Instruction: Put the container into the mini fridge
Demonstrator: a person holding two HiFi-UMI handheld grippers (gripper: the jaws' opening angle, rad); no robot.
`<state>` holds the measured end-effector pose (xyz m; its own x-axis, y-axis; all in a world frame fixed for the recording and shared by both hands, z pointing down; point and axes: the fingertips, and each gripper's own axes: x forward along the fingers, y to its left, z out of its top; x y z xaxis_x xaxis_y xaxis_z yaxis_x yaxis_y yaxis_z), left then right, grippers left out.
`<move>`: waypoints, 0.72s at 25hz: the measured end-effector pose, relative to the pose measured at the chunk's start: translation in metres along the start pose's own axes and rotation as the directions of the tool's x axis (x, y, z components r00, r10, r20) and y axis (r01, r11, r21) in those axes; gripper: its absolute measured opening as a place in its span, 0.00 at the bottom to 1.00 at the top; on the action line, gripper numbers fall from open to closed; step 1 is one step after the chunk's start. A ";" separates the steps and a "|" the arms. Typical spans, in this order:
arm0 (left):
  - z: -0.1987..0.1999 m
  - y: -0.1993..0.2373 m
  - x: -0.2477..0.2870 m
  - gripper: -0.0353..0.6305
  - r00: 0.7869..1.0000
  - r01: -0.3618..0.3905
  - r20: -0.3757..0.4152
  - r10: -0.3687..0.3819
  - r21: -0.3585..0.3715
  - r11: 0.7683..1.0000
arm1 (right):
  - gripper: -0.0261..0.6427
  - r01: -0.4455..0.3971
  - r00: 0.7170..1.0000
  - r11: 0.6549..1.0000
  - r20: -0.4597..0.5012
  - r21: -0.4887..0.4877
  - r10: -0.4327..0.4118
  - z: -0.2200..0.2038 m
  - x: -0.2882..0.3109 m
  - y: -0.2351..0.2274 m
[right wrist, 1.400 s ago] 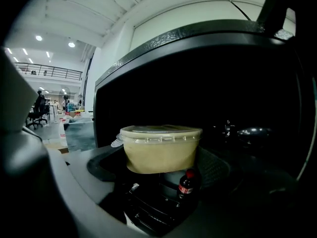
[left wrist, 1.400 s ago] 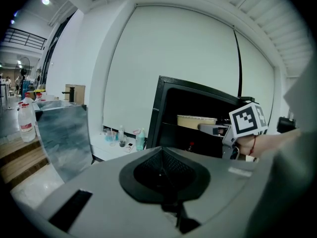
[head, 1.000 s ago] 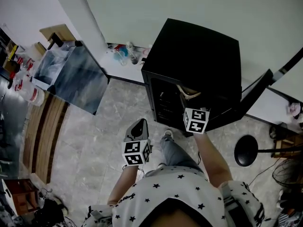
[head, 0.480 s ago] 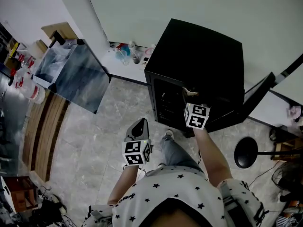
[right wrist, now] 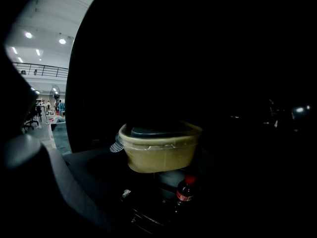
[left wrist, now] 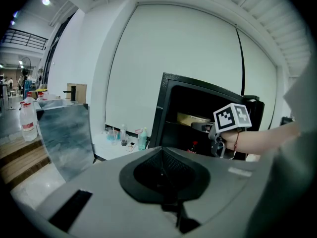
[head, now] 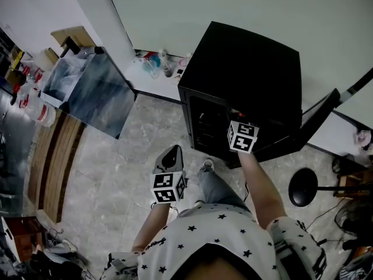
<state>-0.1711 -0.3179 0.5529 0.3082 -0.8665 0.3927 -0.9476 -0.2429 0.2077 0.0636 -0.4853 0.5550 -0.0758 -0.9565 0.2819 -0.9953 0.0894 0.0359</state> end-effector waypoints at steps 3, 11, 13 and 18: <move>0.000 -0.001 0.000 0.07 1.000 0.001 -0.003 -0.001 0.003 1.000 | 0.71 -0.001 1.000 1.000 -0.004 0.002 0.001 0.001 0.006 -0.001; -0.003 -0.003 0.002 0.07 1.000 0.006 -0.009 -0.006 0.014 1.000 | 0.71 -0.009 1.000 1.000 0.003 0.001 0.009 0.002 0.012 -0.001; 0.000 -0.004 0.002 0.07 1.000 0.008 -0.007 -0.008 0.009 1.000 | 0.71 -0.012 1.000 1.000 0.005 0.001 0.012 0.002 0.012 -0.001; -0.002 -0.006 -0.002 0.07 1.000 0.011 -0.005 -0.011 0.014 1.000 | 0.71 -0.024 0.999 1.000 0.029 0.006 0.024 0.005 0.007 0.001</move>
<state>-0.1659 -0.3135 0.5526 0.3185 -0.8618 0.3948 -0.9453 -0.2581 0.1993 0.0616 -0.4933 0.5526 -0.1014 -0.9616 0.2552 -0.9936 0.1108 0.0230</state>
